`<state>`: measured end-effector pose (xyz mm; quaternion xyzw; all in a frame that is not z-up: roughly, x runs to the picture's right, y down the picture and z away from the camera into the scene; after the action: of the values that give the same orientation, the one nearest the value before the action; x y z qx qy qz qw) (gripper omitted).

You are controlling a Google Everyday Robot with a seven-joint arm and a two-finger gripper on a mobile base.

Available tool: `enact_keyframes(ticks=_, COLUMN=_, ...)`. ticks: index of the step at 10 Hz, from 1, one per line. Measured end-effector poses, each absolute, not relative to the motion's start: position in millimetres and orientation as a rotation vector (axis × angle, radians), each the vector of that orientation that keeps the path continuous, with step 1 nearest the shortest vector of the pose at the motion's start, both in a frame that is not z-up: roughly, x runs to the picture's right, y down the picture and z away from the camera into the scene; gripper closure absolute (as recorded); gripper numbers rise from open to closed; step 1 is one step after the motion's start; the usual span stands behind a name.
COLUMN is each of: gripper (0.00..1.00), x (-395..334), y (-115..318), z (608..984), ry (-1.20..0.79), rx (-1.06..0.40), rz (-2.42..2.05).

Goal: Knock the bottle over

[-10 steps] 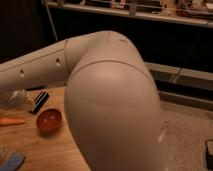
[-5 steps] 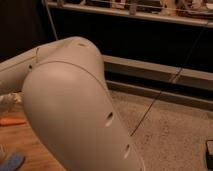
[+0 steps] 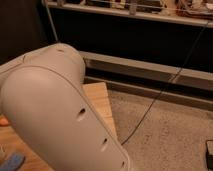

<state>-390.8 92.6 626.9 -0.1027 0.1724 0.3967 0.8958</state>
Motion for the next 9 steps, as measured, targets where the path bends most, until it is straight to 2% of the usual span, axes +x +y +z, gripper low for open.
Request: enact_keyframes(ticks=9, gripper=1.00, x=-440.8, y=135.8, z=644.8, ry=0.375, rx=-0.240, rz=0.699)
